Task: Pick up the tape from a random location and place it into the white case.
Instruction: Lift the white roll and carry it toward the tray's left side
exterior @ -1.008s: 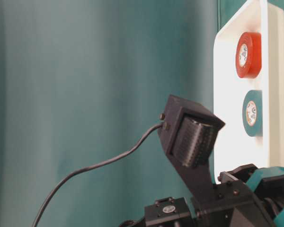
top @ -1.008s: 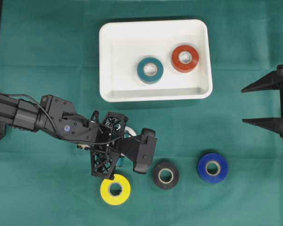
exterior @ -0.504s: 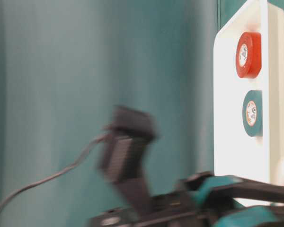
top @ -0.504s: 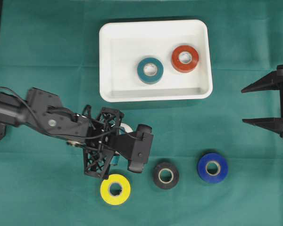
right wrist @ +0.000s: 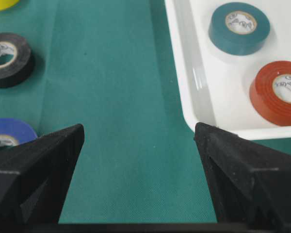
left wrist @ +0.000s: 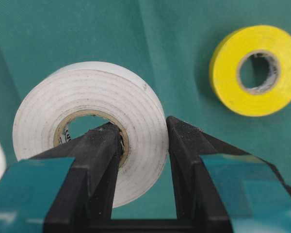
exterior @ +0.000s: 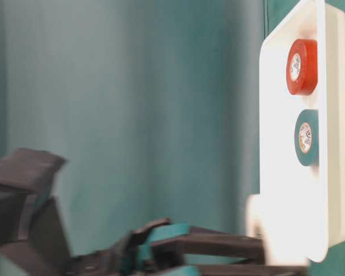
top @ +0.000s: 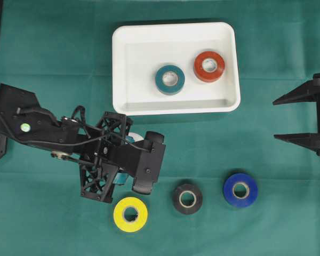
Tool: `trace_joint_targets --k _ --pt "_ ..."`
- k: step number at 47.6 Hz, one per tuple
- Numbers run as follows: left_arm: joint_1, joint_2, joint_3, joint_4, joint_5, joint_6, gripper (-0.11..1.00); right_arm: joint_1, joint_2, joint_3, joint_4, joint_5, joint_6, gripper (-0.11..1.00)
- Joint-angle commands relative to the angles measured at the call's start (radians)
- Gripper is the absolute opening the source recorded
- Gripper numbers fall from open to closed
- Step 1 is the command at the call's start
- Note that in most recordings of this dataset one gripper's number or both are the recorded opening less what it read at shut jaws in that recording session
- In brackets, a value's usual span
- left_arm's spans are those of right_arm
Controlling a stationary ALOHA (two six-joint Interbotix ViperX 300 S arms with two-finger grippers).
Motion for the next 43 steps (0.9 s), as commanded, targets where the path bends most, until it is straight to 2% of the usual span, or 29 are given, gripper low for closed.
trace_joint_targets --k 1,20,43 --pt "-0.005 -0.052 -0.051 0.003 0.028 -0.002 0.24 -0.002 0.011 -0.012 0.000 -0.005 0.000 0.88" --pt "-0.003 -0.155 -0.081 0.006 0.087 -0.002 0.24 -0.002 0.012 -0.011 -0.002 -0.005 0.000 0.88" --pt "-0.005 -0.155 -0.080 0.006 0.087 -0.002 0.24 -0.002 0.012 -0.012 -0.002 -0.005 0.000 0.88"
